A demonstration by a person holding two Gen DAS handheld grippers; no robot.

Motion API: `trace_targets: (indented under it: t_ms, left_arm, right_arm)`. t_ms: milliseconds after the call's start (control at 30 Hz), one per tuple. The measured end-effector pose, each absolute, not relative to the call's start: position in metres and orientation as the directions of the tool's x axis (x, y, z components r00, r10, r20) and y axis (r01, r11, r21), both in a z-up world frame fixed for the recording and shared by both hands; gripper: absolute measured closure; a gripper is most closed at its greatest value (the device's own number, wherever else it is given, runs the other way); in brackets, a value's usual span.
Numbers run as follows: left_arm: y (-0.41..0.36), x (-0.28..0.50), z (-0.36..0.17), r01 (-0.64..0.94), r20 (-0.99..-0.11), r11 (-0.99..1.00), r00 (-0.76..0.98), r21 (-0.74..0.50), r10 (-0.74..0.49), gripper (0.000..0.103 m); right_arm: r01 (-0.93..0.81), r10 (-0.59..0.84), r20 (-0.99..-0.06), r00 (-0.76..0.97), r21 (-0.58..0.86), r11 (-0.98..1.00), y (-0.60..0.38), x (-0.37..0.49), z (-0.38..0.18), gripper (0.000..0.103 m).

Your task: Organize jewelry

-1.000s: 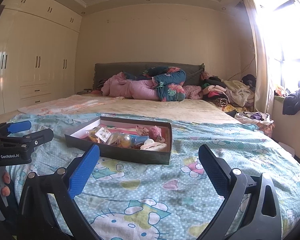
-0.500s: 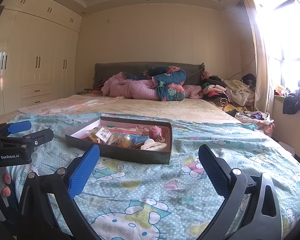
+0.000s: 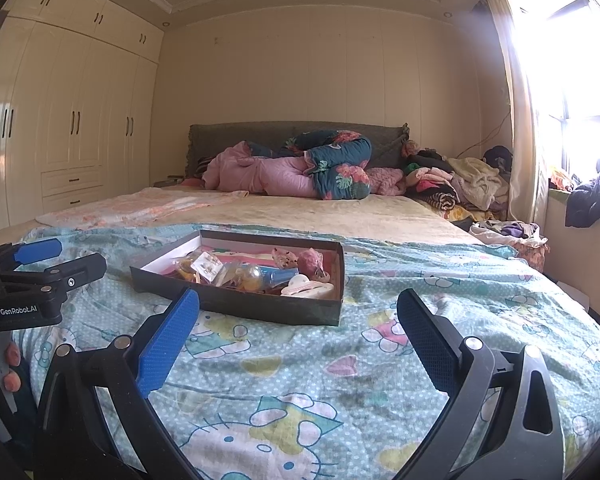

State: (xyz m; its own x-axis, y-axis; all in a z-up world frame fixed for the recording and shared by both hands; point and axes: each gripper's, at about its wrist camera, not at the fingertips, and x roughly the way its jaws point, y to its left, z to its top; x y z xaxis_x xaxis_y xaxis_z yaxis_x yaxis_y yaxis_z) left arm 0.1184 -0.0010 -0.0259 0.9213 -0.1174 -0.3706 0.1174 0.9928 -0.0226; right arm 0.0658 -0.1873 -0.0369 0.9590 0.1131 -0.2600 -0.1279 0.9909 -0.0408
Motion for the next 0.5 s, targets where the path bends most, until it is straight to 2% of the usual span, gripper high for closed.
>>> trace_targets:
  t_ms: [500]
  left_arm:
    - [-0.0009, 0.1179, -0.026, 0.118, -0.369, 0.993, 0.922, -0.023, -0.118, 0.011]
  right_arm:
    - [-0.127, 0.113, -0.259, 0.959, -0.04, 0.991, -0.187, 0.0653, -0.0372, 0.006]
